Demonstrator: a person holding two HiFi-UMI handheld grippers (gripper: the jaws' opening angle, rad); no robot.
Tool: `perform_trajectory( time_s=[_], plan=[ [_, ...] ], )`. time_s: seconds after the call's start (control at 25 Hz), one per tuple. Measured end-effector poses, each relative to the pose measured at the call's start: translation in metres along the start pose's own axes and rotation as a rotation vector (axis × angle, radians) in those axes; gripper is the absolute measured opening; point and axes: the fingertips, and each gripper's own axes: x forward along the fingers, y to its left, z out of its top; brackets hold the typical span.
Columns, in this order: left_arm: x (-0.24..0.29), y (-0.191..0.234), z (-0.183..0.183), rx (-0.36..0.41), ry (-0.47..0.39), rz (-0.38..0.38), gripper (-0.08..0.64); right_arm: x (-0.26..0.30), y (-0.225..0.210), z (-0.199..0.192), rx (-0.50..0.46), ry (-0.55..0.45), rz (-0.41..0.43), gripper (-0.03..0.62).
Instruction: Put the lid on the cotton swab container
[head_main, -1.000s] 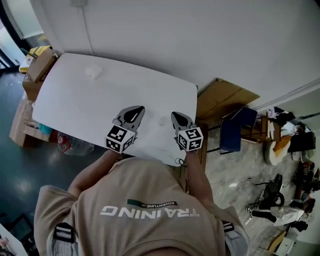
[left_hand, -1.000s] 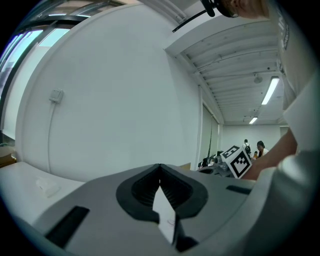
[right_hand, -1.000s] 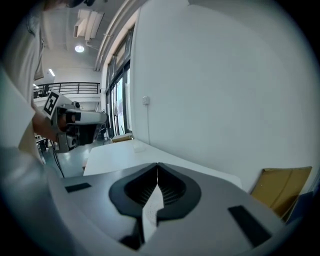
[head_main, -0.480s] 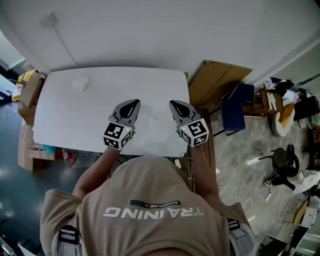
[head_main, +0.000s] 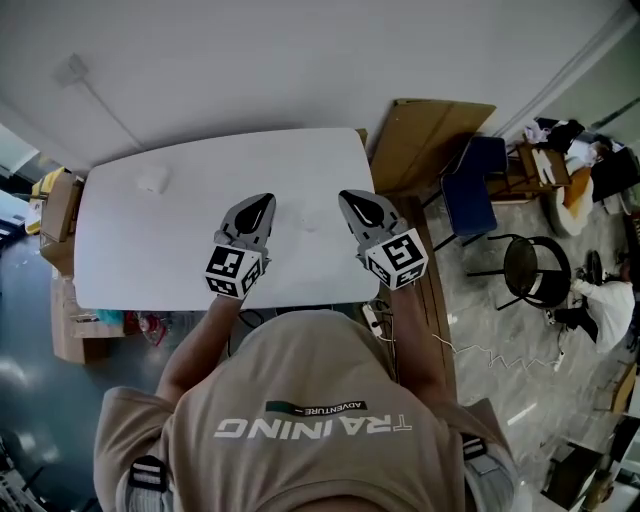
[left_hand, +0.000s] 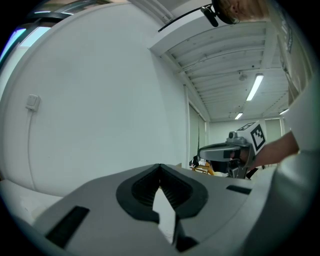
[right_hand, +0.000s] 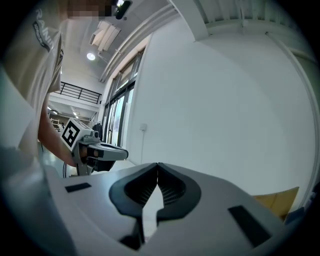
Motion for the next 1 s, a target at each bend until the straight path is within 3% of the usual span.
perform_trajectory(
  time_s=[0.36, 1.0],
  plan=[
    [-0.002, -0.004, 0.012, 0.005, -0.025, 0.004, 0.012, -0.002, 0.007, 0.007, 0.039, -0.037, 0.019, 0.017],
    [-0.006, 0.012, 0.016, -0.010, -0.055, 0.054, 0.012, 0.030, 0.022, 0.022, -0.015, -0.035, 0.109, 0.017]
  ],
)
